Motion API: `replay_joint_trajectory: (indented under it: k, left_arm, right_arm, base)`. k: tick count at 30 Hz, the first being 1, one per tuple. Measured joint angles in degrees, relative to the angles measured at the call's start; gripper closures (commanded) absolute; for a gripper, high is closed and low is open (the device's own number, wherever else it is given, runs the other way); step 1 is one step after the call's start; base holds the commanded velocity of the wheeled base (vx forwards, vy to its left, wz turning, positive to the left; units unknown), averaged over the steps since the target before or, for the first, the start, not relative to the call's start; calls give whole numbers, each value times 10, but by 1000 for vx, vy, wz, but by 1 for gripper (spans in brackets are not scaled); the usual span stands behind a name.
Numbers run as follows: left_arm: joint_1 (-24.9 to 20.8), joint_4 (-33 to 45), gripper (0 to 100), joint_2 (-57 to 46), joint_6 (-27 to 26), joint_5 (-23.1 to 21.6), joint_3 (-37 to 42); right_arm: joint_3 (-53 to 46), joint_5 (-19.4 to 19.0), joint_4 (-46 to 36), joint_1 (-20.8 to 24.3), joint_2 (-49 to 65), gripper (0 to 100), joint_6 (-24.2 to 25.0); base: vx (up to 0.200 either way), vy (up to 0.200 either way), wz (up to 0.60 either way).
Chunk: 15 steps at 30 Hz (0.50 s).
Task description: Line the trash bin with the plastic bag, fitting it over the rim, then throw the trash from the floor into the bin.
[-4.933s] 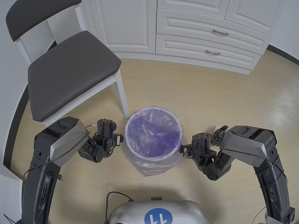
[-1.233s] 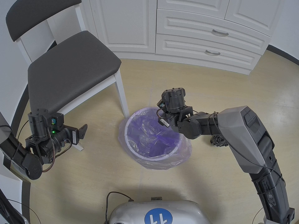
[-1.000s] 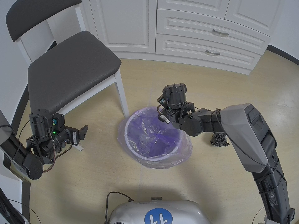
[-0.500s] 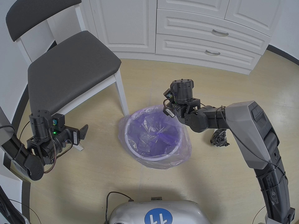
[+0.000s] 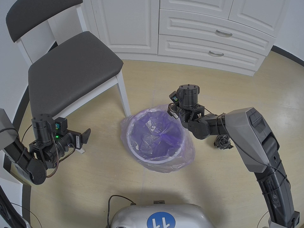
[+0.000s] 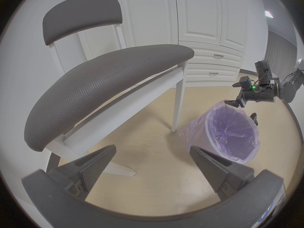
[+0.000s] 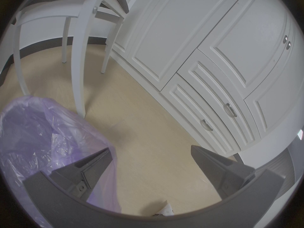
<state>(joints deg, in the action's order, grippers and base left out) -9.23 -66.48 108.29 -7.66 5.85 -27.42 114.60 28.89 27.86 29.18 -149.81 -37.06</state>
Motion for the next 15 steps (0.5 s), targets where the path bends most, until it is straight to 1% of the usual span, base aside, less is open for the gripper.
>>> replay_joint_trajectory:
  k: [8,15]
  left_arm:
    - [0,0,0,6,0,0,0]
    - [-2,-10,0,14,-1,0,0]
  right_arm:
    - [0,-1,68,-16,-24,0,0]
    - [0,0,72,-27,-37,0,2]
  base:
    - [0,0,0]
    - [0,0,0]
